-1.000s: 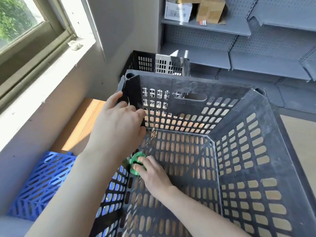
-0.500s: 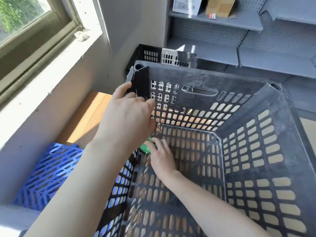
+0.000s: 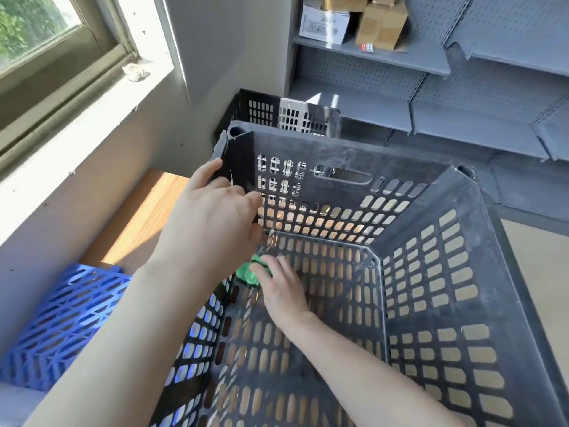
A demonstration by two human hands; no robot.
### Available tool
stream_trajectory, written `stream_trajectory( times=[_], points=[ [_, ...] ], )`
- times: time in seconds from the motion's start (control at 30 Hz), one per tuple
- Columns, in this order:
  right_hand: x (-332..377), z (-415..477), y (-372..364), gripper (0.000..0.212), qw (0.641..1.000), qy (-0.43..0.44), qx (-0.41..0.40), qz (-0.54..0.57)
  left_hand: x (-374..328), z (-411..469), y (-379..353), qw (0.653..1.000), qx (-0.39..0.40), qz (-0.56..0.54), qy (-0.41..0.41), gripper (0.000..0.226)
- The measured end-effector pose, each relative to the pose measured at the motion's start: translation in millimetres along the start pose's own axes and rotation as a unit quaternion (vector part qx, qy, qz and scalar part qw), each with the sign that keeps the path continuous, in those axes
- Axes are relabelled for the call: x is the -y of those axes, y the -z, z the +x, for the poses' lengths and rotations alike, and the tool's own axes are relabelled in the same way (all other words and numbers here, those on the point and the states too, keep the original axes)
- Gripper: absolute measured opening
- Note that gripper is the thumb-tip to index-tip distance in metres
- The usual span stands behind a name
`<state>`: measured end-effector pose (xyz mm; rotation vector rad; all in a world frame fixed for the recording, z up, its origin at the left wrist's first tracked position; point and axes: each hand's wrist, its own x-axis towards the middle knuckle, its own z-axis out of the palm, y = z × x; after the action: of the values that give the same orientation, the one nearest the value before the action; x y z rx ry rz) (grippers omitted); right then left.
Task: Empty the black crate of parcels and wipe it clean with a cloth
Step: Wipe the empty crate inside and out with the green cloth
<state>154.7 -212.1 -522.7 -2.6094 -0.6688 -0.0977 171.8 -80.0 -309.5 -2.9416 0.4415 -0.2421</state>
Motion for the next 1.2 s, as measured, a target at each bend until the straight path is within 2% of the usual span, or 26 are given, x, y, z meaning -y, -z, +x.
stream_trajectory(
  times=[0.2, 0.33, 0.4, 0.5, 0.63, 0.73, 0.8, 1.0, 1.1, 1.2],
  points=[
    [-26, 66, 18, 0.054, 0.994, -0.015, -0.005, -0.110, 1, 2, -2, 1.000, 0.002, 0.005, 0.002, 0.020],
    [-33, 52, 17, 0.055, 0.991, -0.014, -0.007, -0.133, 2, 3, -4, 1.000, -0.008, -0.001, 0.007, 0.020],
    [-41, 38, 20, 0.055, 0.990, -0.041, -0.014, -0.135, 3, 2, -3, 1.000, -0.010, -0.005, 0.010, 0.020],
    [-59, 19, 29, 0.054, 0.979, -0.141, -0.058, -0.139, 3, 1, -2, 1.000, -0.005, -0.015, 0.011, 0.022],
    [-75, -6, 39, 0.055, 0.934, -0.322, -0.123, -0.099, 4, 0, -1, 1.000, -0.012, -0.022, 0.012, 0.025],
    [-65, -1, 37, 0.051, 0.913, -0.377, -0.149, -0.042, 5, 1, -2, 0.999, -0.019, -0.025, 0.011, 0.024],
    [-47, 13, 31, 0.046, 0.926, -0.352, -0.137, -0.011, 5, 1, -3, 0.999, -0.020, -0.024, 0.010, 0.023],
    [15, 47, 2, 0.043, 0.973, -0.208, -0.072, 0.069, 6, 1, -4, 0.999, -0.037, -0.025, 0.002, 0.023],
    [27, 45, -6, 0.046, 0.992, -0.117, -0.004, 0.044, 6, 1, -4, 0.999, -0.043, -0.029, 0.007, 0.030],
    [4, 37, 2, 0.051, 0.999, -0.038, 0.022, -0.026, 5, 1, -3, 0.999, -0.046, -0.029, 0.001, 0.036]
  ],
)
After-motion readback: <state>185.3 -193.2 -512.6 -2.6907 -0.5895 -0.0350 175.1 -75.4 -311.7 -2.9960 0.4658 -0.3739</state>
